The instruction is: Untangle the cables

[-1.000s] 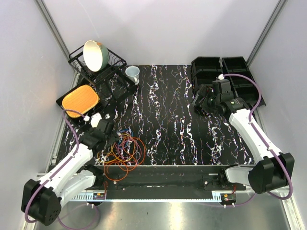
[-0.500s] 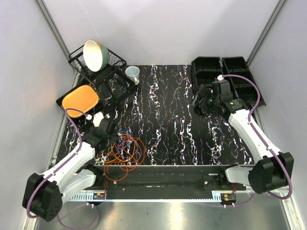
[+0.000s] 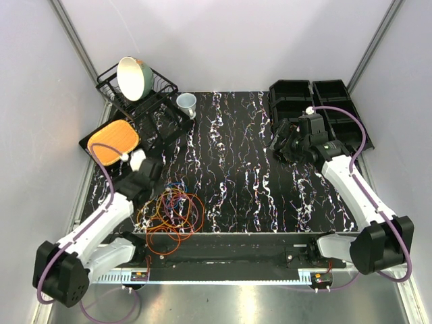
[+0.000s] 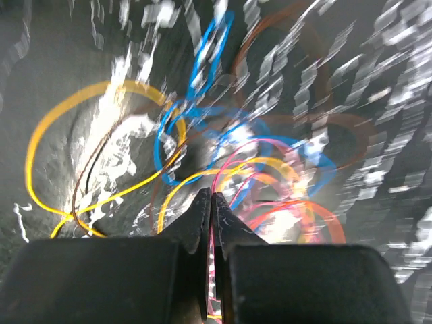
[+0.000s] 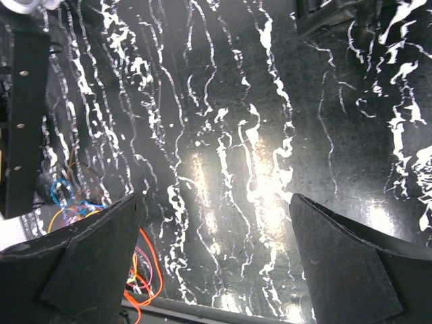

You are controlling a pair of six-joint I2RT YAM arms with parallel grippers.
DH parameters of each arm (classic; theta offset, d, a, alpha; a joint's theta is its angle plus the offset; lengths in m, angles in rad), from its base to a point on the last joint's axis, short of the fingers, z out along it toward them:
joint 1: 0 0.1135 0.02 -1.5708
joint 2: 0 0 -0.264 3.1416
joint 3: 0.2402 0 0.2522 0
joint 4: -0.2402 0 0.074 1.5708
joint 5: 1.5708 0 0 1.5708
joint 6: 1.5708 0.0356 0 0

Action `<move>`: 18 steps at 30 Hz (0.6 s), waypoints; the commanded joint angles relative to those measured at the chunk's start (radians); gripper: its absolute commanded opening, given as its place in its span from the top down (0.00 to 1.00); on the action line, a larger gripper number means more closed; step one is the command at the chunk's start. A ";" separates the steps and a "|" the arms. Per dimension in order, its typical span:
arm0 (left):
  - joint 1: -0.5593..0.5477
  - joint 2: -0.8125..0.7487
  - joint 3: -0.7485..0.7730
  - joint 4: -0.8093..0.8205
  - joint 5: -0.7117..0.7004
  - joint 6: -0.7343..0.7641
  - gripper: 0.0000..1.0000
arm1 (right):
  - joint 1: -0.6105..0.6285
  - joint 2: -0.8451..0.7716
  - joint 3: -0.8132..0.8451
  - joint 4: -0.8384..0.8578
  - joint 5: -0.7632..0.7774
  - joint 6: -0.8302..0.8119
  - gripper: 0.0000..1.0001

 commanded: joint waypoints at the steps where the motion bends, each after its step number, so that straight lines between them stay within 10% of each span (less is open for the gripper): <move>1: -0.002 -0.029 0.334 -0.068 -0.084 0.049 1.00 | 0.005 -0.053 0.025 0.023 -0.025 0.011 0.05; 10: -0.028 -0.008 0.841 -0.158 0.142 0.263 1.00 | 0.005 -0.102 0.061 0.095 -0.183 -0.005 0.05; 18: -0.030 -0.063 0.480 -0.045 0.447 0.296 1.00 | 0.005 -0.119 0.045 0.195 -0.384 -0.038 0.05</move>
